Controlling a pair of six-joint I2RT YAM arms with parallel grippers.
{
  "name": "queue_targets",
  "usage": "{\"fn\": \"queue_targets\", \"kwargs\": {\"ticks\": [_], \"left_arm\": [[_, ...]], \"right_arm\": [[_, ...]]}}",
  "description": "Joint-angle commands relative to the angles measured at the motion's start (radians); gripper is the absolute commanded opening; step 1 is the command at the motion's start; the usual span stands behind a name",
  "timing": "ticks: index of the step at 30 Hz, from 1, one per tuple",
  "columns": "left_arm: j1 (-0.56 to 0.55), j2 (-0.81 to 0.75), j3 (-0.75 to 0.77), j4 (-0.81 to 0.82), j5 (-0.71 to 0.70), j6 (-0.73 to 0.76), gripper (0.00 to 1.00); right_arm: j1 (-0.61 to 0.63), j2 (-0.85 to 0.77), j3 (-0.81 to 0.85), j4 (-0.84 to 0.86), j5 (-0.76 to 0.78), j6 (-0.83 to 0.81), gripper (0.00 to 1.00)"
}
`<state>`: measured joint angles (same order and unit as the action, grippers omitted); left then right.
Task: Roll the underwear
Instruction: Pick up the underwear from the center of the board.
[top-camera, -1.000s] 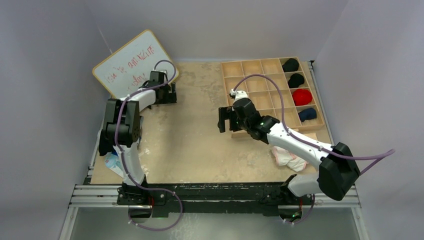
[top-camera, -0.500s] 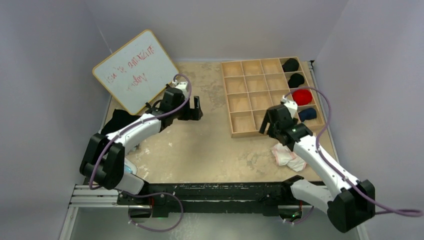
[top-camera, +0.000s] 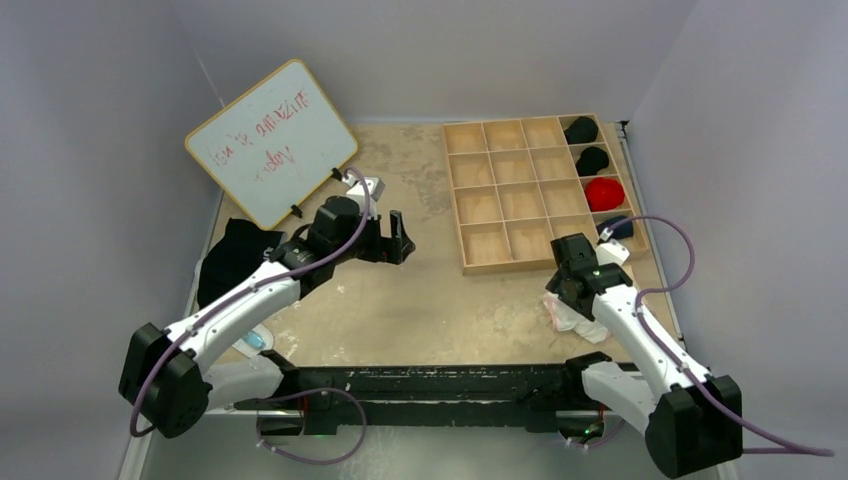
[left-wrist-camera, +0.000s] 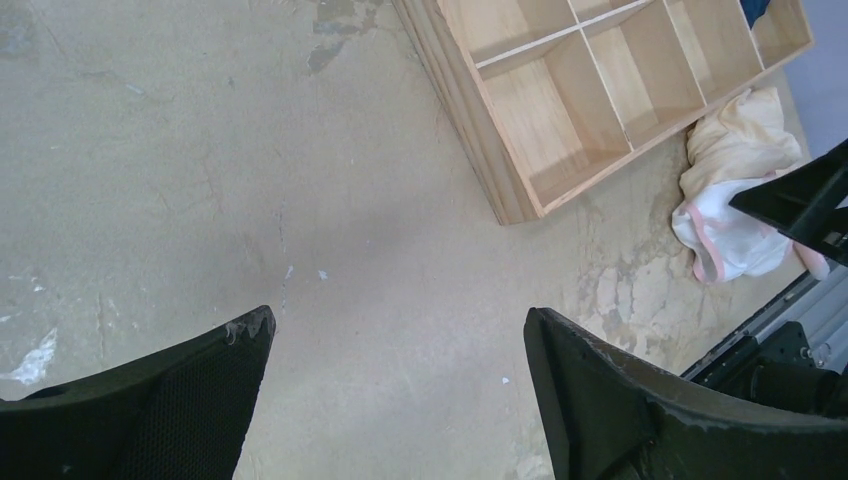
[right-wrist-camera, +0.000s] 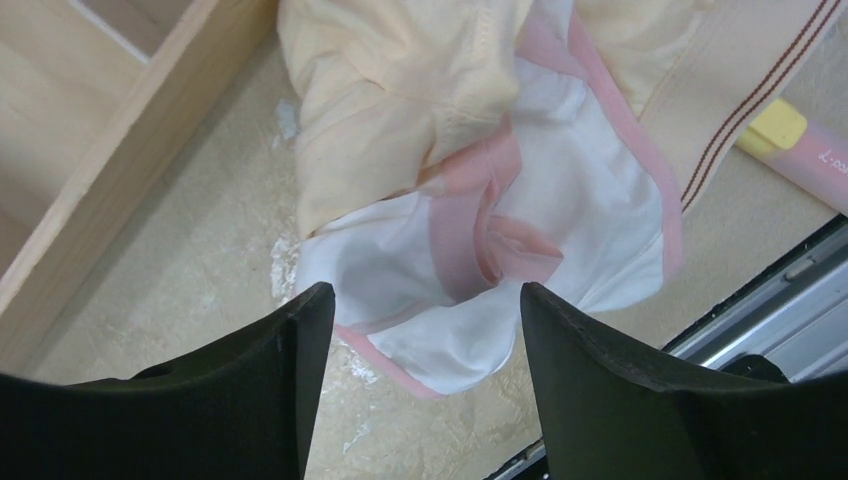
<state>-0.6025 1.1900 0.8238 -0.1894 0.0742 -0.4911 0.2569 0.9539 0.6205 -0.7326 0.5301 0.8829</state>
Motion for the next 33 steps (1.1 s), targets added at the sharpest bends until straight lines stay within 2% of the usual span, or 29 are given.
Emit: {"fn": "queue_targets", "kwargs": {"ticks": [1, 4, 8, 12, 17, 19, 25, 27, 29, 31, 33], "left_arm": [[0.001, -0.086, -0.02, -0.052, -0.018, -0.033, 0.93], [0.001, -0.166, -0.033, -0.069, 0.0, -0.048, 0.94], [0.001, -0.238, -0.023, -0.156, -0.032, -0.037, 0.94], [0.001, -0.28, -0.01, -0.233, -0.07, -0.021, 0.94], [0.001, -0.284, -0.011, -0.254, -0.073, -0.018, 0.95], [0.002, -0.278, -0.007, -0.254, -0.071, -0.018, 0.95], [0.001, -0.245, 0.017, -0.228, -0.092, -0.007, 0.95], [0.002, -0.231, 0.038, -0.241, -0.122, -0.004, 0.95], [0.002, -0.222, 0.048, -0.247, -0.157, -0.009, 0.95], [0.001, -0.236, 0.03, -0.213, -0.158, 0.002, 0.95], [0.003, -0.263, -0.002, -0.184, -0.218, -0.014, 0.99]], "right_arm": [[-0.041, 0.051, 0.023, -0.04, 0.052, 0.078, 0.68], [-0.059, 0.067, 0.016, 0.037, 0.035, 0.043, 0.55], [-0.074, 0.103, 0.041, 0.047, 0.045, 0.024, 0.22], [-0.074, 0.056, 0.093, -0.001, 0.032, -0.023, 0.0], [-0.074, -0.074, 0.172, -0.047, 0.006, -0.125, 0.0], [-0.074, -0.113, 0.228, -0.039, -0.053, -0.224, 0.0], [-0.074, -0.135, 0.433, -0.086, -0.167, -0.367, 0.0], [-0.074, -0.138, 0.481, -0.035, -0.286, -0.432, 0.0], [-0.074, -0.133, 0.544, 0.004, -0.466, -0.454, 0.0], [-0.074, -0.13, 0.588, 0.089, -0.679, -0.435, 0.0], [-0.074, -0.115, 0.606, 0.206, -0.894, -0.381, 0.0]]}}
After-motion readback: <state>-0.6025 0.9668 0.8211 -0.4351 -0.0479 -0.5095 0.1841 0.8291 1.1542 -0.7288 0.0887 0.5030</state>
